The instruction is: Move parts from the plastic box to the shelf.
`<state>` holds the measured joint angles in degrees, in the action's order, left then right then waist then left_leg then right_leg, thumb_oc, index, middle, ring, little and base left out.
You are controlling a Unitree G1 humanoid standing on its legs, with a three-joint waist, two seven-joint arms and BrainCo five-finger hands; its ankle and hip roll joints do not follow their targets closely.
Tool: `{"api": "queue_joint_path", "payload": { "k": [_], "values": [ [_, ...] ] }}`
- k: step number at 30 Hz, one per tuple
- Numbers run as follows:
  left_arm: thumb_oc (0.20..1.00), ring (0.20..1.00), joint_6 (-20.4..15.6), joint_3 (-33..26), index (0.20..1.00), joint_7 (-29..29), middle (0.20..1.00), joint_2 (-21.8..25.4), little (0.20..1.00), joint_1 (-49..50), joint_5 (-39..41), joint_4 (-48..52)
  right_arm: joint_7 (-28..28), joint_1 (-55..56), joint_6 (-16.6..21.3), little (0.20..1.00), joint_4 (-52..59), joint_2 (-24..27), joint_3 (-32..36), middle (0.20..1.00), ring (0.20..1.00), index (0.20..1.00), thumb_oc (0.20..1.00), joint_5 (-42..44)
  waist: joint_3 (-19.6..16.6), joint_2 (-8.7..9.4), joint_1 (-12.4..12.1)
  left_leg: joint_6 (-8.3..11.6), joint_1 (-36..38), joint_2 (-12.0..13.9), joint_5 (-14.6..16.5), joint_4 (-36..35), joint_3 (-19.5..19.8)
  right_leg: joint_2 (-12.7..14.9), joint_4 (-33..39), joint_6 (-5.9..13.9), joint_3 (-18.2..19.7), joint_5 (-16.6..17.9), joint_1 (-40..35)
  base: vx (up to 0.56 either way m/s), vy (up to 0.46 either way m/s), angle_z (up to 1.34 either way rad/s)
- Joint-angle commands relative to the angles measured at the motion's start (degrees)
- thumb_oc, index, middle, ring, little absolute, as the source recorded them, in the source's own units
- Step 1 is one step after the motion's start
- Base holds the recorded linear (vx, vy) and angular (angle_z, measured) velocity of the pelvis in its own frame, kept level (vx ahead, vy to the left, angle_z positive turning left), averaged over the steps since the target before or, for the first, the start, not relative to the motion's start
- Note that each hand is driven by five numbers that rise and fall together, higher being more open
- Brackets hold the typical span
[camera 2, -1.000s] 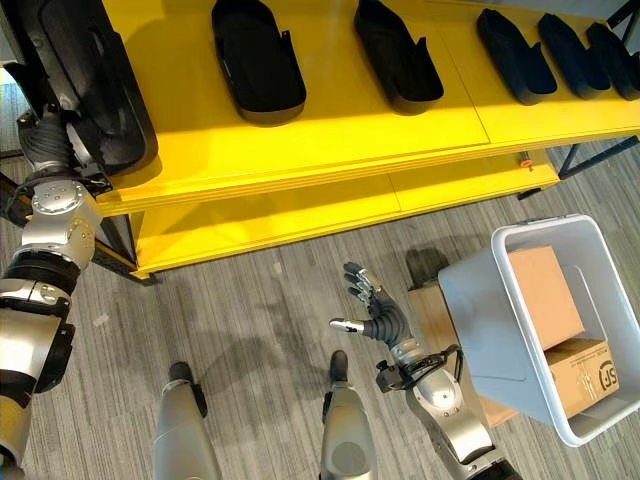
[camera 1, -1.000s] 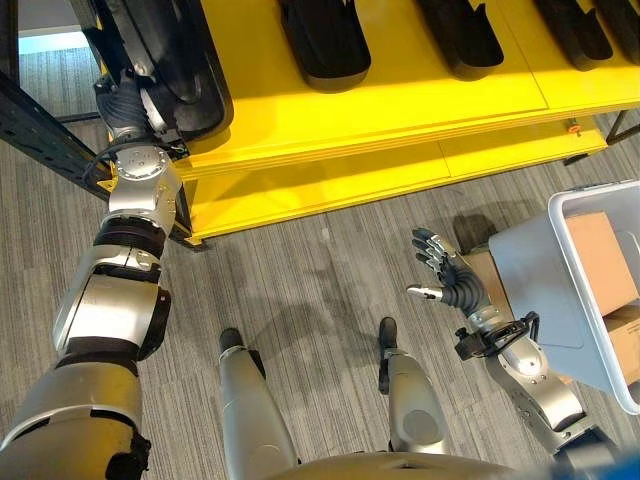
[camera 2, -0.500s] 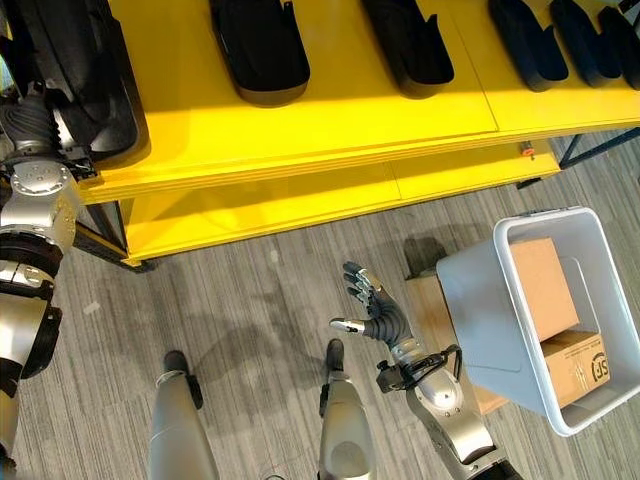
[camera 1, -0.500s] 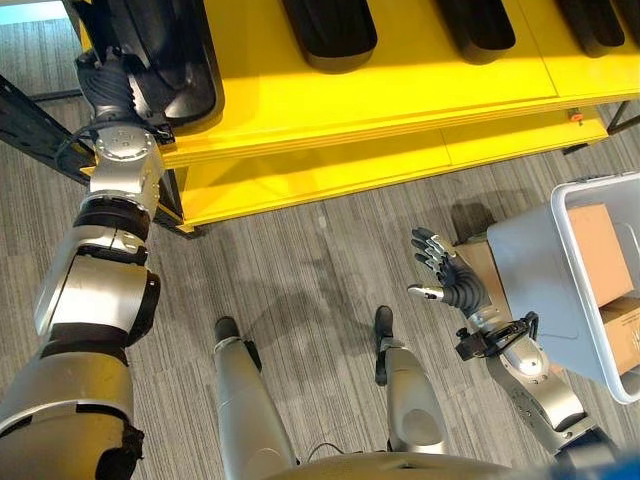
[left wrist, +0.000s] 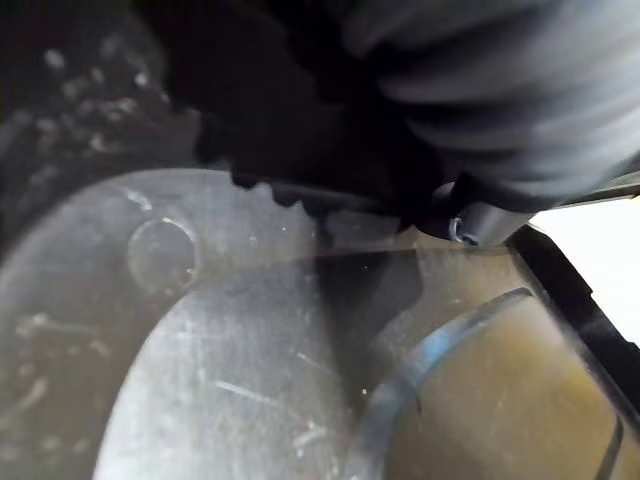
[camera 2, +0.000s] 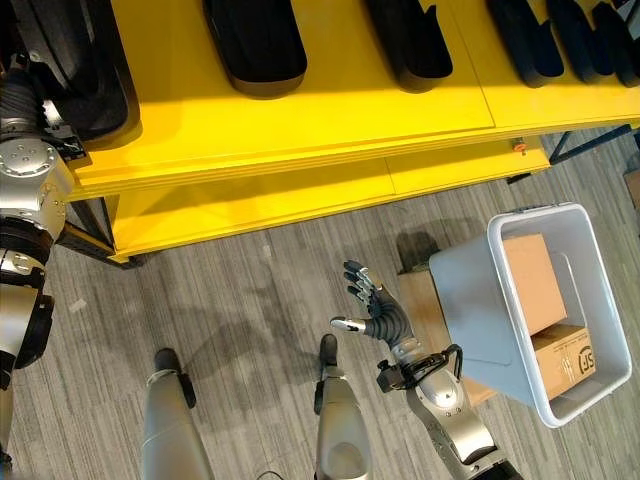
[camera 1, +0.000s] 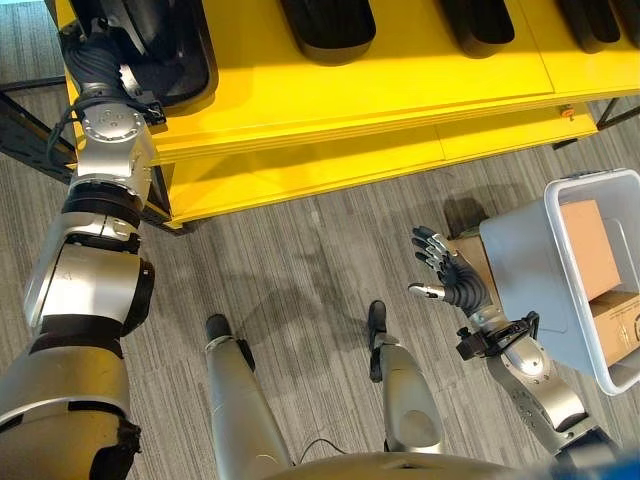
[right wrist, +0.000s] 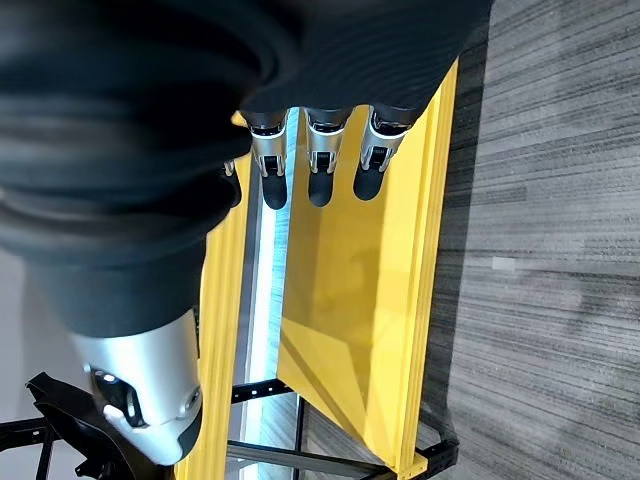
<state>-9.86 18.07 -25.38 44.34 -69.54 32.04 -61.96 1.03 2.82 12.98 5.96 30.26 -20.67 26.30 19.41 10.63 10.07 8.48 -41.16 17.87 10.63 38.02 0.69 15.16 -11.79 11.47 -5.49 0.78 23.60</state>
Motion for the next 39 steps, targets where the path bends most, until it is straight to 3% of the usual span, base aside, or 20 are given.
{"api": "queue_joint_path", "payload": {
  "k": [1,4,20,26,30,31,36,39],
  "values": [
    [1.0,1.0,-2.0,-1.1,1.0,0.0,1.0,2.3,1.0,-2.3,2.2,-1.7,0.4,1.0,4.0,1.0,3.0,2.7,3.9,1.0,1.0,1.0,1.0,1.6,-1.8,-0.85,-0.2,0.49,2.6,1.1,-5.7,-6.3,1.8,2.5,-5.9,1.81,2.0,-0.1,-0.2,0.0,0.0,0.0],
    [1.0,1.0,-3.0,-3.4,1.0,0.3,1.0,1.0,1.0,-1.4,7.1,-0.8,0.3,1.6,3.6,1.0,3.2,3.0,4.3,1.0,1.0,1.0,1.0,1.1,-2.3,-1.09,0.0,0.62,2.1,1.1,-5.6,-6.2,1.8,2.5,-6.0,1.71,2.0,-0.1,0.3,0.0,0.0,0.0],
    [1.0,1.0,-3.9,-5.4,1.0,0.7,1.0,0.7,1.0,-0.2,9.6,0.3,0.8,1.4,3.4,1.0,3.8,3.9,4.7,1.0,1.0,1.0,1.0,1.0,-2.9,-1.9,-0.3,0.7,3.0,1.3,-5.2,-5.8,1.5,2.4,-8.2,1.64,2.6,-1.2,1.3,0.0,0.0,0.0],
    [1.0,1.0,-8.0,-7.8,1.0,-0.4,1.0,0.0,1.0,8.4,8.5,14.0,-0.1,0.1,3.4,1.0,3.2,3.4,5.5,1.0,1.0,1.0,1.0,-0.1,-2.7,-3.33,-2.2,0.92,5.7,0.9,-6.1,-7.9,1.6,2.8,-9.4,1.24,2.2,-2.1,-0.2,0.0,-0.01,-0.03],
    [1.0,1.0,-9.6,-11.0,1.0,-1.7,1.0,-0.5,1.0,17.8,2.8,24.5,-0.1,0.3,3.3,1.0,3.0,3.1,6.7,1.0,1.0,1.0,1.0,-1.1,-2.3,-4.27,-3.6,1.2,8.3,0.5,-6.9,-9.9,1.3,3.2,-9.3,0.99,1.9,-2.5,-2.2,0.0,-0.002,0.02],
    [1.0,1.0,-9.5,-12.6,1.0,-2.7,1.0,-0.3,1.0,22.6,-2.7,29.5,-0.1,0.4,3.4,1.0,2.7,2.9,7.3,1.0,1.0,1.0,1.0,-1.3,-2.1,-4.61,-4.3,1.37,9.5,0.3,-7.4,-10.8,1.2,3.5,-9.1,0.88,1.8,-2.6,-3.3,0.0,-0.01,0.04],
    [1.0,1.0,-8.6,-17.2,1.0,-3.5,1.0,-1.1,1.0,35.2,-14.8,41.5,0.5,1.0,3.8,1.0,2.9,2.6,9.8,1.0,1.0,1.0,1.0,-2.0,-1.9,-5.53,-5.4,1.56,12.2,-0.2,-8.5,-13.1,1.0,4.2,-8.4,0.71,1.2,-2.6,-5.5,0.0,-0.009,0.09],
    [1.0,1.0,-4.9,-18.6,1.0,-3.9,1.0,0.7,1.0,42.8,-34.0,47.7,1.4,1.2,3.9,1.0,2.2,2.2,12.0,1.0,1.0,1.0,1.0,-2.6,-1.9,-6.69,-6.4,1.85,15.6,-0.1,-8.8,-14.9,0.5,4.7,-7.8,0.8,0.8,-3.3,-8.3,0.02,-0.013,0.1]
  ]
}}
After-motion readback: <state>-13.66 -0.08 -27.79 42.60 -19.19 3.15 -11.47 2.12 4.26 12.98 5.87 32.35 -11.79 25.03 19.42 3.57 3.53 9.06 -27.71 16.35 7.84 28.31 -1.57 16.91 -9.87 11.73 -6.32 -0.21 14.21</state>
